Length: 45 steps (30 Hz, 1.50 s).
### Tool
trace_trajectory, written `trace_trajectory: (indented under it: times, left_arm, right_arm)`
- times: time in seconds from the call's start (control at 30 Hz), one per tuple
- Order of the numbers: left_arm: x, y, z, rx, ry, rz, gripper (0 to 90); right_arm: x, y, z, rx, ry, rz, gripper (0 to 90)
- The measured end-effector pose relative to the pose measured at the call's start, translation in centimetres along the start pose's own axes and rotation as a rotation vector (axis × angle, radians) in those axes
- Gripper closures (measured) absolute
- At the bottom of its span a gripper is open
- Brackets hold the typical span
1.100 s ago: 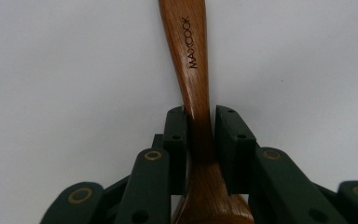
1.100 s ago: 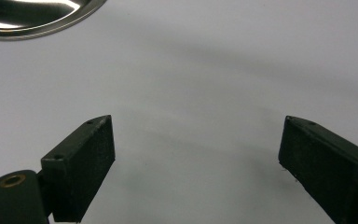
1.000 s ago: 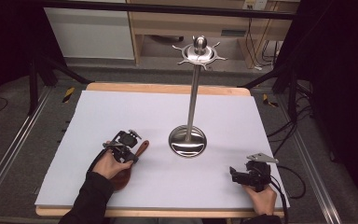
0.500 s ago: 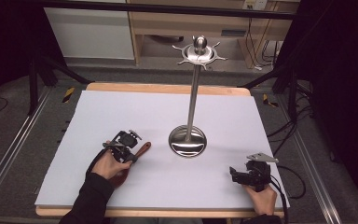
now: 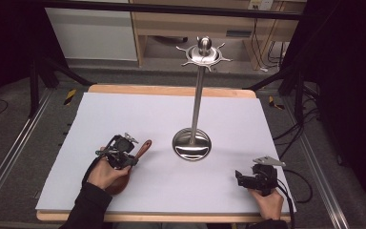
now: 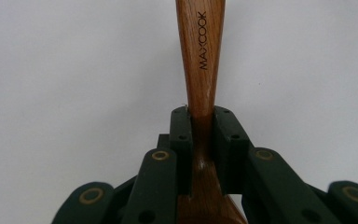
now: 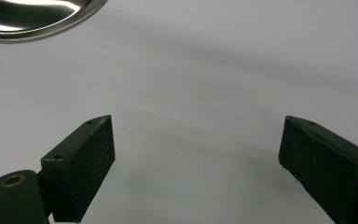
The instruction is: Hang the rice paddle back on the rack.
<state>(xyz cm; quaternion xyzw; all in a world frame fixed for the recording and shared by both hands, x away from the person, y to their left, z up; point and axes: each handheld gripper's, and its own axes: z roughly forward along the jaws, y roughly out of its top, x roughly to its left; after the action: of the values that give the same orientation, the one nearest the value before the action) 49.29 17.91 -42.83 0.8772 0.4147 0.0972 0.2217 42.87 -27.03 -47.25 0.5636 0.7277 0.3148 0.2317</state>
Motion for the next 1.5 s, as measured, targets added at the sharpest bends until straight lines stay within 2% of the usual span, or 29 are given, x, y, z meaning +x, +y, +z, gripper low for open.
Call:
trace_trajectory:
  times: [0.47, 0.7, 0.8, 0.87, 1.03, 1.2, 1.5]
  left_arm:
    - [0.5, -1.3, -2.3, -0.134, -0.008, -0.045, 78.5]
    - [0.5, -1.9, -3.1, -0.174, -0.003, -0.063, 78.5]
    - [0.4, -2.1, -3.4, -0.188, -0.005, -0.065, 78.5]
    - [0.3, -2.3, -4.1, -0.219, 0.001, -0.063, 78.5]
    - [0.3, -2.5, -4.8, -0.238, -0.003, -0.064, 78.6]
    - [0.4, -2.8, -5.8, -0.286, 0.001, -0.074, 78.6]
    - [0.1, -3.1, -7.1, -0.408, 0.018, -0.080, 78.5]
  right_arm:
    - [-0.1, 0.0, -0.1, -0.004, 0.000, -0.001, 11.0]
    - [0.0, 0.0, -0.2, -0.003, 0.000, -0.005, 11.0]
    - [-0.1, 0.0, -0.2, -0.007, -0.002, -0.011, 11.0]
    - [-0.1, 0.0, -0.2, -0.008, -0.003, -0.015, 11.0]
    - [0.0, -0.1, -0.3, -0.007, 0.000, -0.012, 11.0]
    - [-0.1, -0.1, -0.3, -0.007, 0.000, -0.013, 11.0]
    - [-0.1, -0.1, -0.3, -0.010, 0.000, -0.009, 11.0]
